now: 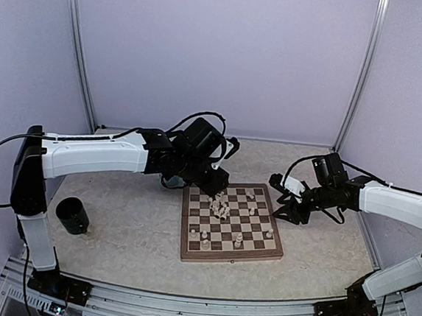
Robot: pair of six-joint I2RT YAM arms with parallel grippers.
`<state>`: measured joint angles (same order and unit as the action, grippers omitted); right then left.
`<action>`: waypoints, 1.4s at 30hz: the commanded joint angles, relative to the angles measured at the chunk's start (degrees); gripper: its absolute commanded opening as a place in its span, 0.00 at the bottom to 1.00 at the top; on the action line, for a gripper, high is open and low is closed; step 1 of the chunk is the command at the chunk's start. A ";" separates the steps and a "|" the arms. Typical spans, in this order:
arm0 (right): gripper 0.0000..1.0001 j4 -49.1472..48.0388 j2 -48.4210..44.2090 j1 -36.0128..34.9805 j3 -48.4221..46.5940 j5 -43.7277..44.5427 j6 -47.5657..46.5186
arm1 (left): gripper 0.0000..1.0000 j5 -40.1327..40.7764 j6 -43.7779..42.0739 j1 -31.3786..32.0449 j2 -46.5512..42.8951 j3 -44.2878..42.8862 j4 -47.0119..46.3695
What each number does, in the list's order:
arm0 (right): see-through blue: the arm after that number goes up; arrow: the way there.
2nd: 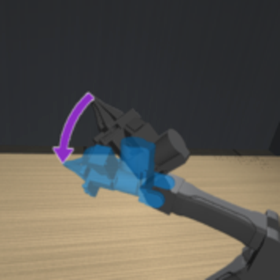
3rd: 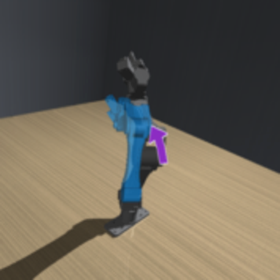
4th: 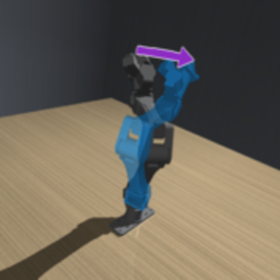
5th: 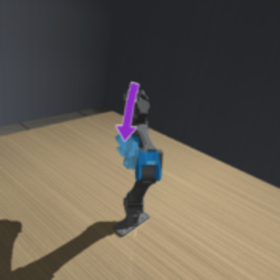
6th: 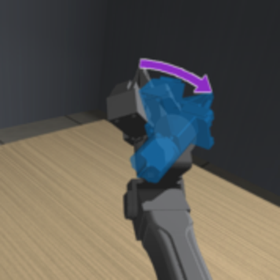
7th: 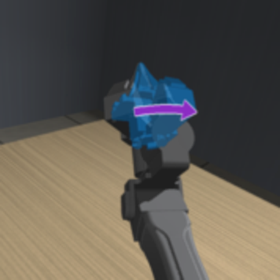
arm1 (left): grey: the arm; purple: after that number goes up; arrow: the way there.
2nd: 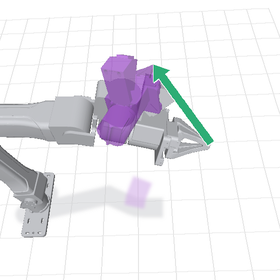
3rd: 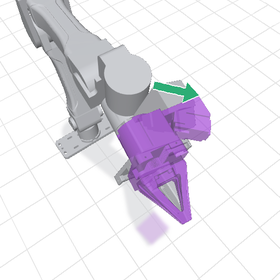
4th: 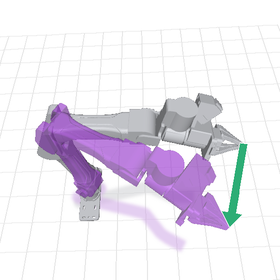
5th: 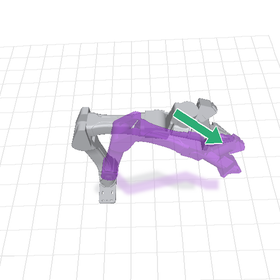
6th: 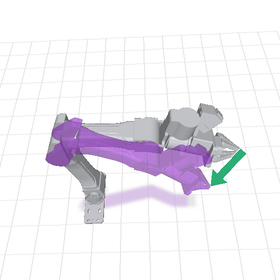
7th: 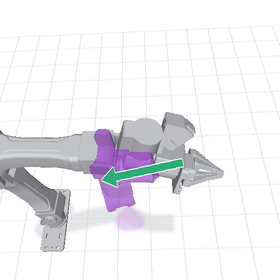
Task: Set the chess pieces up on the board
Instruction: Pick up the chess pile from the chessboard.
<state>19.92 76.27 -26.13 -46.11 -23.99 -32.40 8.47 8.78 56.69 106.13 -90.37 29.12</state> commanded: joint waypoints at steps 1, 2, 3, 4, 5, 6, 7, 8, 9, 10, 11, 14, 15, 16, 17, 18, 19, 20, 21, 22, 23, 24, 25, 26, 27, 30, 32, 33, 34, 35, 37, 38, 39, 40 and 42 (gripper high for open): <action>0.51 -0.05 -0.28 -0.42 0.22 1.54 -0.96 | 0.41 0.38 2.03 -0.90 6.53 -3.52 1.94; 0.51 -0.06 -0.33 -0.41 0.30 1.76 -0.94 | 0.41 0.07 2.47 -1.45 7.33 -4.27 2.18; 0.51 -0.07 -0.33 -0.44 0.31 1.87 -0.94 | 0.40 -0.26 2.76 -1.75 8.33 -4.75 2.39; 0.51 -0.02 -0.33 -0.43 0.32 1.96 -0.99 | 0.40 -0.39 3.00 -2.15 8.97 -5.20 2.61; 0.51 -0.01 -0.37 -0.43 0.32 2.13 -1.07 | 0.40 -0.57 3.22 -2.40 9.88 -5.56 2.87; 0.51 -0.04 -0.41 -0.49 0.39 2.18 -1.08 | 0.40 -0.89 3.33 -2.65 10.37 -5.98 3.18; 0.51 -0.09 -0.42 -0.49 0.40 2.32 -1.08 | 0.40 -1.47 3.39 -2.90 11.04 -6.29 3.52; 0.51 -0.14 -0.42 -0.50 0.48 2.48 -1.20 | 0.40 -2.17 3.31 -3.08 11.49 -6.66 3.76; 0.51 -0.11 -0.40 -0.50 0.49 2.56 -1.25 | 0.41 -2.77 3.25 -3.17 12.31 -6.86 3.87; 0.51 -0.14 -0.35 -0.50 0.54 2.67 -1.32 | 0.41 -3.06 3.15 -3.16 12.91 -7.08 3.99; 0.50 -0.11 -0.32 -0.50 0.57 2.71 -1.39 | 0.41 -3.20 3.10 -3.16 13.35 -7.35 4.28; 0.50 -0.09 -0.25 -0.50 0.58 2.78 -1.52 | 0.40 -3.13 3.03 -3.31 14.64 -7.92 4.72; 0.50 -0.13 -0.18 -0.58 0.58 2.78 -1.52 | 0.40 -2.99 3.07 -3.32 14.90 -8.02 4.74; 0.50 -0.18 -0.15 -0.59 0.58 2.79 -1.59 | 0.40 -2.87 3.09 -3.38 15.14 -8.11 4.79; 0.50 -0.13 -0.08 -0.63 0.58 2.80 -1.61 | 0.39 -2.96 3.09 -3.51 15.37 -8.26 4.92; 0.50 -0.19 0.00 -0.67 0.58 2.80 -1.61 | 0.38 -3.12 3.09 -3.58 15.54 -8.32 5.09; 0.50 -0.11 0.09 -0.74 0.58 2.88 -1.69 | 0.38 -3.31 3.09 -3.62 15.84 -8.48 5.33; 0.50 -0.09 0.15 -0.76 0.58 2.88 -1.69 | 0.38 -3.41 3.05 -3.61 16.01 -8.57 5.61; 0.50 -0.12 0.19 -0.84 0.58 2.86 -1.76 | 0.38 -3.45 3.01 -3.62 16.11 -8.67 5.81; 0.50 -0.14 0.24 -0.85 0.58 2.96 -1.78 | 0.38 -3.46 3.01 -3.65 16.19 -8.61 6.04; 0.50 -0.11 0.27 -0.92 0.58 2.98 -1.79 | 0.38 -3.34 3.01 -3.61 16.17 -8.54 6.18; 0.50 -0.10 0.28 -0.98 0.58 3.06 -1.76 | 0.38 -3.10 2.94 -3.60 16.13 -8.39 6.39; 0.50 -0.13 0.33 -0.95 0.58 3.04 -1.78 | 0.38 -3.03 2.87 -3.60 16.13 -8.34 6.51; 0.50 -0.13 0.37 -1.02 0.59 2.99 -1.83 | 0.38 -3.02 2.70 -3.64 16.13 -8.21 6.65; 0.50 -0.11 0.44 -1.07 0.58 3.10 -1.86 | 0.38 -2.93 2.59 -3.67 16.13 -8.16 6.75; 0.50 -0.07 0.59 -1.19 0.58 3.27 -1.90 | 0.36 -3.14 2.41 -3.69 16.26 -7.98 6.64; 0.50 -0.07 0.64 -1.25 0.58 3.36 -1.94 | 0.34 -3.34 2.24 -3.69 16.45 -7.92 6.44; 0.50 -0.03 0.71 -1.29 0.58 3.41 -1.94 | 0.32 -3.49 2.15 -3.75 16.60 -7.90 6.27; 0.50 -0.06 0.76 -1.29 0.58 3.46 -1.90 | 0.32 -3.79 2.07 -3.75 16.69 -7.82 6.11; 0.50 -0.06 0.73 -1.29 0.66 3.55 -1.96 | 0.31 -4.01 1.97 -3.77 16.74 -7.76 5.85; 0.50 -0.06 0.73 -1.29 0.69 3.76 -1.96 | 0.31 -4.14 1.75 -3.78 17.03 -7.72 5.51; 0.50 -0.06 0.70 -1.29 0.67 3.77 -1.94 | 0.31 -4.12 1.66 -3.82 17.12 -7.72 5.32; 0.50 -0.04 0.64 -1.29 0.67 3.82 -1.96 | 0.31 -4.23 1.46 -3.78 17.24 -7.76 5.19; 0.50 -0.06 0.64 -1.31 0.67 3.90 -1.93 | 0.31 -4.23 1.37 -3.78 17.39 -7.73 5.11; 0.49 -0.06 0.73 -1.34 0.67 3.87 -1.96 | 0.29 -4.13 1.16 -3.85 17.51 -7.68 4.99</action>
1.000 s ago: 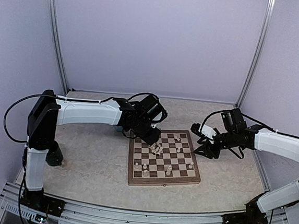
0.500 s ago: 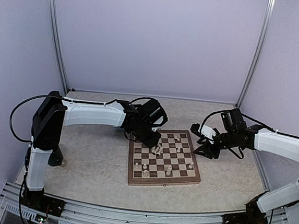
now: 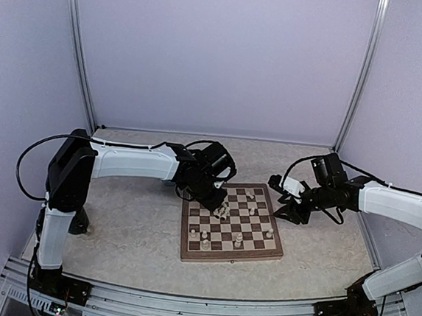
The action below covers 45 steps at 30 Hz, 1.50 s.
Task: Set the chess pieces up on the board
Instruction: Pick up the chess pile from the chessboard, then pass from the left arm to the right
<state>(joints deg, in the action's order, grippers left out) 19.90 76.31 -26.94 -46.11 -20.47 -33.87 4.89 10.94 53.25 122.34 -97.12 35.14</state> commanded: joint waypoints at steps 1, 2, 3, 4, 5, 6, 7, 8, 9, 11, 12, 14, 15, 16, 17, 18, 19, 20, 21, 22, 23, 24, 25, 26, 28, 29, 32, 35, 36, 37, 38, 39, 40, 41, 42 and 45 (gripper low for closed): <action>0.49 -0.04 0.68 -0.50 0.67 0.37 -0.48 | 0.27 -0.60 -1.07 -0.43 1.31 -0.84 -1.19; 0.49 -0.04 0.76 -0.51 0.67 0.34 -0.43 | 0.25 -0.64 -1.05 -0.44 1.27 -0.69 -1.42; 0.49 -0.02 0.83 -0.55 0.67 0.40 -0.48 | 0.22 -0.72 -1.17 -0.47 1.24 -0.51 -1.58; 0.49 0.01 0.85 -0.57 0.67 0.39 -0.45 | 0.20 -0.73 -1.25 -0.47 1.10 -0.38 -1.66; 0.49 -0.03 0.93 -0.57 0.67 0.35 -0.45 | 0.17 -0.80 -1.25 -0.46 0.74 -0.21 -1.80; 0.49 -0.04 1.02 -0.57 0.67 0.38 -0.49 | 0.13 -0.79 -1.27 -0.49 0.51 -0.06 -1.71; 0.49 -0.04 1.03 -0.57 0.67 0.43 -0.50 | 0.10 -0.77 -1.27 -0.44 0.11 0.10 -1.58; 0.49 -0.02 1.11 -0.57 0.67 0.39 -0.43 | 0.07 -0.61 -1.26 -0.48 -0.24 0.38 -1.55; 0.49 0.06 1.18 -0.57 0.67 0.38 -0.41 | 0.04 -0.37 -1.27 -0.44 -1.11 0.74 -1.55; 0.49 0.04 1.27 -0.65 0.59 0.34 -0.44 | 0.01 0.34 -1.27 -0.48 -2.59 1.41 -1.38; 0.49 0.09 1.29 -0.66 0.57 0.39 -0.42 | 0.00 0.69 -1.23 -0.44 -3.71 1.67 -1.23; 0.49 0.05 1.34 -0.75 0.58 0.54 -0.44 | 0.00 1.24 -1.27 -0.43 -5.09 1.97 -0.89; 0.49 0.02 1.38 -0.82 0.58 0.63 -0.49 | 0.00 1.48 -1.27 -0.43 -5.69 2.06 -0.83; 0.49 -0.03 1.33 -0.83 0.58 0.70 -0.48 | 0.00 1.60 -1.33 -0.45 -6.59 2.23 -0.90; 0.49 -0.04 1.30 -0.91 0.58 0.83 -0.47 | 0.00 1.72 -1.36 -0.43 -7.30 2.36 -1.01; 0.49 -0.04 1.29 -0.92 0.58 0.82 -0.49 | 0.00 1.74 -1.42 -0.43 -7.76 2.45 -1.07; 0.49 -0.04 1.29 -0.92 0.59 0.79 -0.49 | 0.00 1.70 -1.44 -0.37 -8.37 2.46 -1.18; 0.49 -0.03 1.29 -0.97 0.58 0.79 -0.42 | 0.00 1.54 -1.52 -0.36 -8.64 2.51 -1.33; 0.49 0.02 1.29 -1.01 0.58 0.85 -0.49 | 0.00 1.35 -1.60 -0.41 -9.03 2.69 -1.61; 0.49 0.11 1.22 -1.01 0.58 0.82 -0.49 | 0.00 1.09 -1.74 -0.46 -9.31 2.84 -1.98; 0.49 0.10 1.14 -1.01 0.58 0.77 -0.47 | 0.00 0.85 -1.77 -0.44 -9.71 3.10 -2.39; 0.49 0.06 1.12 -1.03 0.58 0.71 -0.49 | 0.00 0.64 -1.72 -0.51 -9.89 3.35 -2.90; 0.49 0.05 1.00 -1.01 0.58 0.63 -0.45 | 0.00 0.60 -1.49 -0.58 -9.92 3.61 -3.40; 0.49 -0.02 0.88 -1.01 0.54 0.39 -0.35 | 0.00 0.42 -1.12 -0.67 -10.08 3.83 -3.95; 0.49 -0.23 0.58 -1.01 0.06 -0.35 0.03 | 0.00 0.26 -0.48 -0.72 -10.04 3.85 -4.73; 0.49 -0.41 0.42 -1.01 -0.32 -0.62 0.40 | 0.00 0.36 0.19 -0.70 -10.03 3.82 -5.10; 0.49 -0.76 0.24 -1.01 -2.25 -1.55 1.83 | 0.00 0.22 2.81 -0.78 -10.02 3.20 -5.84; 0.49 -0.20 0.75 -1.22 -5.29 -3.91 2.80 | 0.00 0.57 5.83 -1.02 -9.31 0.95 -4.07; 0.50 0.04 1.34 -1.42 -6.64 -5.04 3.10 | 0.00 0.71 6.63 -1.09 -9.07 0.36 -3.70; 0.50 0.13 2.01 -1.82 -8.00 -5.91 3.64 | 0.00 0.86 7.43 -1.17 -8.99 0.01 -3.51; 0.50 -0.13 2.94 -2.51 -9.61 -6.25 4.43 | 0.00 0.83 8.23 -1.28 -9.03 -0.15 -3.45; 0.51 -0.78 3.88 -3.48 -10.96 -5.47 5.41 | 0.00 0.75 9.01 -1.44 -9.18 -0.25 -3.48; 0.51 -1.61 4.77 -4.79 -12.24 -4.22 6.15 | 0.00 0.54 9.81 -1.63 -9.39 -0.26 -3.38; 0.51 -2.59 5.61 -6.25 -13.31 -2.47 6.47 | 0.00 0.23 10.73 -1.85 -9.55 -0.27 -3.40; 0.51 -3.87 6.21 -7.72 -13.99 -0.09 6.72 | 0.00 -0.38 11.43 -2.12 -9.79 -0.34 -3.33; 0.54 -8.12 7.63 -11.53 -14.54 5.67 7.21 | 0.00 -1.57 13.75 -2.75 -10.23 -0.36 -2.97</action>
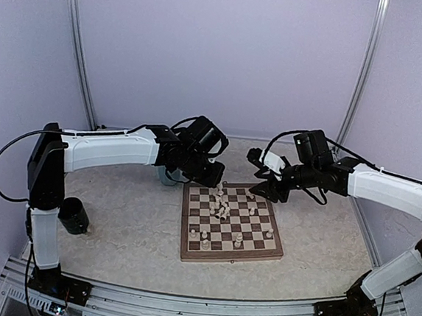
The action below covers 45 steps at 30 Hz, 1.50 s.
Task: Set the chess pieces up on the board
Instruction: Pass from the left arm to the right
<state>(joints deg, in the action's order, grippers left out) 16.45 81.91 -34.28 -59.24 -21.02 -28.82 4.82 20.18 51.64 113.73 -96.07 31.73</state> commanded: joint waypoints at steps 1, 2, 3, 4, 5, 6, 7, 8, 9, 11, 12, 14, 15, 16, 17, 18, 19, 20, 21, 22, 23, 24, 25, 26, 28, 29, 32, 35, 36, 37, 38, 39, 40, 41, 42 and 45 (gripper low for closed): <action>0.54 -5.60 2.63 -5.48 -1.78 7.33 2.73 | 0.00 -1.99 5.19 -1.35 -1.79 -1.40 0.36; 0.55 -6.05 3.33 -6.22 -2.26 8.02 3.29 | 0.00 -2.35 5.85 -1.55 -2.08 -1.40 0.33; 0.56 -6.40 4.07 -7.00 -2.88 8.78 4.00 | 0.00 -2.70 6.46 -1.75 -2.30 -1.44 0.28; 0.56 -6.50 4.89 -7.73 -3.44 9.72 4.70 | 0.00 -3.14 7.19 -2.06 -2.51 -1.34 0.20; 0.57 -6.59 5.59 -8.52 -3.99 10.50 5.14 | 0.00 -3.55 7.73 -2.26 -2.79 -1.33 0.03; 0.58 -6.67 6.24 -9.31 -4.32 11.57 5.56 | 0.00 -4.07 8.24 -2.60 -2.96 -1.31 -0.24; 0.60 -7.08 6.71 -9.98 -4.45 12.83 5.96 | 0.00 -4.37 8.79 -2.72 -3.20 -1.35 -0.50; 0.61 -7.66 6.96 -10.54 -4.46 13.76 6.31 | 0.00 -4.46 9.30 -2.76 -3.37 -1.24 -0.96; 0.61 -8.26 7.21 -11.09 -4.41 15.30 6.73 | 0.00 -4.47 9.74 -2.83 -3.73 -1.15 -1.41; 0.62 -9.40 7.75 -11.69 -4.61 17.16 7.37 | 0.00 -6.50 10.55 -2.94 -4.01 -1.29 -2.01; 0.62 -9.77 8.05 -11.76 -4.79 17.30 7.45 | 0.00 -7.07 10.90 -2.94 -4.12 -1.33 -2.27; 0.62 -10.28 8.46 -11.89 -4.87 16.89 7.55 | 0.00 -8.12 11.59 -3.08 -4.21 -1.33 -2.67; 0.62 -10.60 8.52 -11.98 -4.90 16.55 7.55 | 0.00 -8.62 11.81 -3.12 -4.35 -1.24 -2.90; 0.62 -10.93 8.65 -12.14 -4.89 16.14 7.43 | 0.00 -9.04 12.07 -3.12 -4.43 -1.16 -3.06; 0.62 -11.24 8.79 -12.25 -4.92 15.79 7.17 | 0.00 -9.34 12.26 -3.13 -4.52 -1.09 -3.17; 0.62 -11.52 8.86 -12.60 -5.03 15.53 7.00 | 0.00 -9.49 12.45 -3.12 -4.70 -0.98 -3.36; 0.62 -11.80 9.00 -12.90 -5.12 15.43 6.66 | 0.00 -9.58 12.64 -3.12 -4.86 -0.84 -3.46; 0.62 -12.11 9.24 -13.25 -5.22 15.46 6.53 | 0.00 -9.72 12.74 -3.17 -4.91 -0.81 -3.62; 0.62 -12.48 9.60 -13.59 -5.38 15.42 6.41 | 0.00 -9.95 12.96 -3.20 -4.92 -0.78 -3.72; 0.62 -12.85 9.96 -13.88 -5.49 15.44 6.40 | 0.00 -10.07 13.11 -3.21 -5.06 -0.76 -3.88; 0.63 -13.11 10.37 -14.24 -5.65 15.67 6.40 | 0.00 -10.30 13.34 -3.21 -5.14 -0.70 -4.04; 0.63 -13.59 10.84 -14.57 -5.78 16.39 6.54 | 0.00 -10.55 13.57 -3.21 -5.18 -0.72 -4.26; 0.63 -14.15 11.27 -14.95 -5.97 17.32 6.76 | 0.00 -10.68 13.76 -3.21 -5.25 -0.70 -4.34; 0.63 -14.61 11.64 -15.24 -6.18 18.33 7.07 | 0.00 -10.83 14.01 -3.34 -5.39 -0.65 -4.53; 0.67 -15.31 12.27 -15.52 -6.76 19.56 8.00 | 0.00 -11.12 14.46 -3.38 -5.61 -0.53 -4.96; 0.69 -15.59 12.45 -15.64 -6.97 20.24 8.59 | 0.00 -11.24 14.71 -3.41 -5.76 -0.44 -5.14; 0.72 -16.18 13.13 -15.86 -7.70 23.76 9.97 | 0.00 -12.00 15.78 -3.52 -6.21 0.25 -6.18; 0.72 -16.22 13.49 -15.86 -7.97 27.13 11.02 | 0.00 -13.74 17.00 -3.86 -6.90 1.60 -7.90; 0.72 -17.53 13.67 -15.82 -7.97 27.61 11.30 | 0.00 -14.31 17.33 -3.95 -7.13 2.07 -8.38; 0.72 -17.70 13.71 -15.65 -7.86 26.66 11.48 | 0.00 -14.72 17.49 -4.04 -7.49 2.45 -8.80; 0.72 -17.68 13.46 -15.33 -7.56 23.97 11.31 | 0.00 -14.98 17.45 -4.00 -7.65 2.69 -8.94; 0.71 -17.65 12.82 -14.92 -6.98 20.78 11.19 | 0.00 -15.23 16.97 -4.00 -7.79 2.83 -8.92; 0.71 -17.79 12.00 -14.48 -6.19 17.96 10.96 | 0.00 -15.35 16.52 -4.00 -8.02 2.90 -8.55; 0.71 -17.49 11.02 -13.74 -5.64 14.53 10.48 | 0.00 -15.47 15.91 -4.00 -8.16 3.09 -8.37; 0.70 -16.85 10.02 -12.83 -5.25 10.66 9.96 | 0.00 -15.69 14.97 -4.00 -8.45 3.49 -8.47; 0.68 -15.24 7.53 -8.60 -4.34 0.88 10.47 | 0.00 -17.13 12.69 -4.00 -9.86 5.92 -10.61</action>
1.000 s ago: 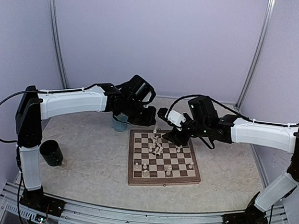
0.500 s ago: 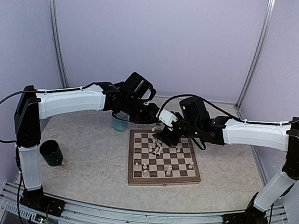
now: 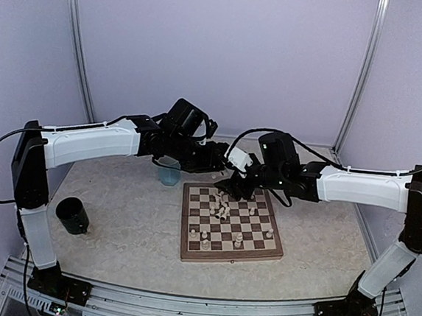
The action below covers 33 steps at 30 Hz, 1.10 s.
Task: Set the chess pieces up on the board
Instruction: Pass from the left arm to the right
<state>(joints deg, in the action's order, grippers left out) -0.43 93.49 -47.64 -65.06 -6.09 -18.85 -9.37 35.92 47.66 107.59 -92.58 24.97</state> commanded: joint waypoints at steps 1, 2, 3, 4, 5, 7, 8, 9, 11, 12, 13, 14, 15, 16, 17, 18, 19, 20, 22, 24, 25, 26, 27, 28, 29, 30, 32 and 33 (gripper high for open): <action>0.67 2.12 -4.53 6.68 1.64 -17.76 1.04 | 0.00 -4.14 -3.78 0.03 -4.41 3.57 -5.25; 0.67 2.04 -5.22 8.52 2.12 -21.33 1.94 | 0.00 -5.63 -4.55 0.11 -5.29 4.69 -6.83; 0.67 1.89 -5.75 10.34 2.65 -25.07 2.32 | 0.00 -7.09 -5.42 0.26 -5.90 6.09 -8.37; 0.66 1.65 -6.24 11.96 3.36 -28.69 2.48 | 0.00 -8.05 -6.19 0.46 -6.62 7.03 -9.93; 0.66 1.55 -6.69 13.16 3.97 -31.99 2.27 | 0.00 -8.69 -6.73 0.64 -7.20 7.82 -11.49; 0.66 2.53 -7.43 14.73 4.80 -38.82 -0.09 | 0.00 -10.42 -7.68 1.13 -8.59 8.96 -13.80; 0.66 3.49 -7.64 14.76 4.80 -41.20 -1.65 | 0.00 -11.18 -7.97 1.39 -8.88 9.32 -14.81; 0.65 4.23 -7.78 14.77 4.80 -43.41 -2.51 | 0.00 -12.23 -8.45 1.65 -9.24 9.47 -15.68; 0.65 5.79 -7.51 14.85 4.19 -47.05 -3.69 | 0.00 -14.34 -9.43 2.32 -9.41 9.18 -16.82; 0.66 6.14 -7.27 14.85 3.78 -48.30 -3.81 | 0.00 -14.37 -9.68 2.64 -9.42 8.84 -17.06; 0.66 6.16 -7.20 14.78 3.60 -49.05 -3.87 | 0.00 -14.35 -9.80 2.96 -9.37 8.62 -17.34; 0.66 6.08 -7.12 14.77 3.51 -49.66 -3.71 | 0.00 -14.34 -9.77 3.15 -9.40 8.42 -17.70; 0.66 6.05 -7.10 14.78 3.35 -50.36 -3.66 | 0.00 -14.34 -9.54 3.36 -9.41 8.40 -18.34; 0.67 5.92 -7.10 14.77 3.16 -50.95 -3.46 | 0.00 -14.27 -9.27 3.59 -9.42 8.49 -19.04; 0.67 5.58 -7.10 14.77 3.03 -51.17 -2.95 | 0.00 -14.28 -8.83 3.72 -9.46 8.71 -19.99; 0.66 5.12 -7.17 14.77 2.99 -51.23 -2.30 | 0.00 -14.52 -8.42 3.87 -9.43 8.91 -20.61; 0.65 4.96 -7.23 14.77 2.86 -51.38 -1.84 | 0.00 -14.87 -8.13 3.99 -9.36 8.97 -21.19; 0.63 4.79 -7.27 14.79 2.76 -51.58 -1.51 | 0.00 -15.03 -7.81 4.09 -9.24 9.04 -21.72; 0.59 4.16 -7.42 14.77 2.83 -51.82 -0.59 | 0.00 -15.23 -7.14 4.23 -9.17 9.37 -22.81; 0.51 3.50 -7.53 14.78 2.92 -52.00 0.55 | 0.00 -15.50 -6.42 4.28 -9.31 10.12 -24.37; 0.48 3.19 -7.54 14.79 3.00 -52.05 0.97 | 0.00 -15.68 -5.99 4.24 -9.39 10.46 -24.50; 0.45 2.85 -7.54 14.77 3.09 -52.09 1.38 | 0.00 -15.81 -5.74 4.28 -9.53 10.54 -24.50; 0.41 2.50 -7.61 14.77 3.18 -52.16 1.87 | 0.00 -15.84 -5.40 4.28 -9.58 10.57 -25.32; 0.37 2.08 -7.64 14.81 3.12 -52.20 2.52 | 0.00 -15.83 -5.23 4.32 -9.59 10.59 -25.98; 0.34 1.71 -7.75 14.85 3.14 -52.19 3.13 | 0.00 -15.80 -5.13 4.37 -9.66 10.66 -26.10; 0.34 1.28 -7.79 14.90 3.18 -52.25 3.76 | 0.00 -15.81 -5.01 4.33 -9.68 10.67 -26.19; 0.31 0.70 -7.84 15.14 3.18 -52.50 5.17 | 0.00 -15.87 -4.91 4.50 -9.76 10.87 -26.28; 0.29 0.69 -7.87 15.26 3.27 -52.53 5.78 | 0.00 -15.86 -4.82 4.52 -9.84 10.93 -26.29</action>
<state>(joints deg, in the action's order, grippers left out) 2.37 87.31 -32.60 -61.12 -56.71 -16.60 -24.62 30.37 51.86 99.79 -82.28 1.54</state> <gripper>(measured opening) 0.318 0.062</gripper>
